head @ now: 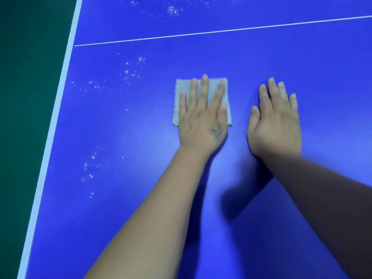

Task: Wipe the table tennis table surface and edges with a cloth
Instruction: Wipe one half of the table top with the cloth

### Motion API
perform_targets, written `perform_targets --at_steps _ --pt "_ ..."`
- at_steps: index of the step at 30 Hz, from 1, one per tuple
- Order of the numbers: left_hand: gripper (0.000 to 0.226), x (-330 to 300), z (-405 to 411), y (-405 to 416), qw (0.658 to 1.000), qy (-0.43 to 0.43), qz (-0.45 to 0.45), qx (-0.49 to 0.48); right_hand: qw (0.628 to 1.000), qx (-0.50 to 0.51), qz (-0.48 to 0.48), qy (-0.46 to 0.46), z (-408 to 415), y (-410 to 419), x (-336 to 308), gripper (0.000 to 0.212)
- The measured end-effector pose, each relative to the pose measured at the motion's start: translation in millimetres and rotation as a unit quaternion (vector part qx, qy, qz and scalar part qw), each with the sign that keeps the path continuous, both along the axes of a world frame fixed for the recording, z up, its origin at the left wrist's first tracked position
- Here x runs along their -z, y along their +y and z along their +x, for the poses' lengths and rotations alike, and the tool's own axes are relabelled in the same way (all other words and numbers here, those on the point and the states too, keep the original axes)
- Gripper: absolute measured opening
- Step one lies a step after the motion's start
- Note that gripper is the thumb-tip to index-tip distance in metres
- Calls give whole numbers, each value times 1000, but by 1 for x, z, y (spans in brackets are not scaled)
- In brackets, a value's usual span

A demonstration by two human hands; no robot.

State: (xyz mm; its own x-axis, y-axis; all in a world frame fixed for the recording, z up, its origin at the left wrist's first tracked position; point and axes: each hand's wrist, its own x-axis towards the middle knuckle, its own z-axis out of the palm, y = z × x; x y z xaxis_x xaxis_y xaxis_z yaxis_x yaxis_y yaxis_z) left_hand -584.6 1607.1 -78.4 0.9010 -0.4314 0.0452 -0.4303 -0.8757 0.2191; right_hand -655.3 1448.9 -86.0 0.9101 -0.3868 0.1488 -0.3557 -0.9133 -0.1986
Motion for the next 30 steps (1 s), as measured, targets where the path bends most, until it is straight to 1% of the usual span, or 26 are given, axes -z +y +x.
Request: perform_targets --at_steps 2,4,8,11,13,15,17,20,22,24,27,30 --pt "56 1 -44 9 1000 -4 -5 29 1000 0 1 -2 -2 0 -1 61" --pt "56 -3 -85 29 999 22 -5 29 1000 -3 -4 7 -4 0 -2 61" --pt "58 -14 -139 81 997 64 22 -37 999 -7 19 33 -5 -1 -9 68" --pt "60 -18 -131 114 991 96 27 -95 998 -30 51 25 -13 0 -17 74" --pt "61 -18 -107 122 986 102 25 -132 997 -58 54 2 -29 10 -25 72" --pt "62 -16 -76 116 981 103 18 -161 997 -64 44 -11 -61 32 -27 68" --pt "61 -13 -52 98 981 99 15 -167 999 -43 28 -1 -99 57 -18 66" --pt "60 -12 -45 69 989 94 18 -114 999 -20 17 39 -130 74 -5 68" --pt "59 -7 -61 58 997 63 21 -47 999 -17 11 49 -127 73 -3 69" --pt "57 -6 -91 59 999 40 6 6 998 -19 8 55 -125 72 -6 69" --pt "57 -9 -147 77 998 48 8 32 998 -21 16 50 -125 73 -4 66" --pt "58 -15 -189 108 996 76 29 26 999 -24 18 44 -125 73 -3 65"
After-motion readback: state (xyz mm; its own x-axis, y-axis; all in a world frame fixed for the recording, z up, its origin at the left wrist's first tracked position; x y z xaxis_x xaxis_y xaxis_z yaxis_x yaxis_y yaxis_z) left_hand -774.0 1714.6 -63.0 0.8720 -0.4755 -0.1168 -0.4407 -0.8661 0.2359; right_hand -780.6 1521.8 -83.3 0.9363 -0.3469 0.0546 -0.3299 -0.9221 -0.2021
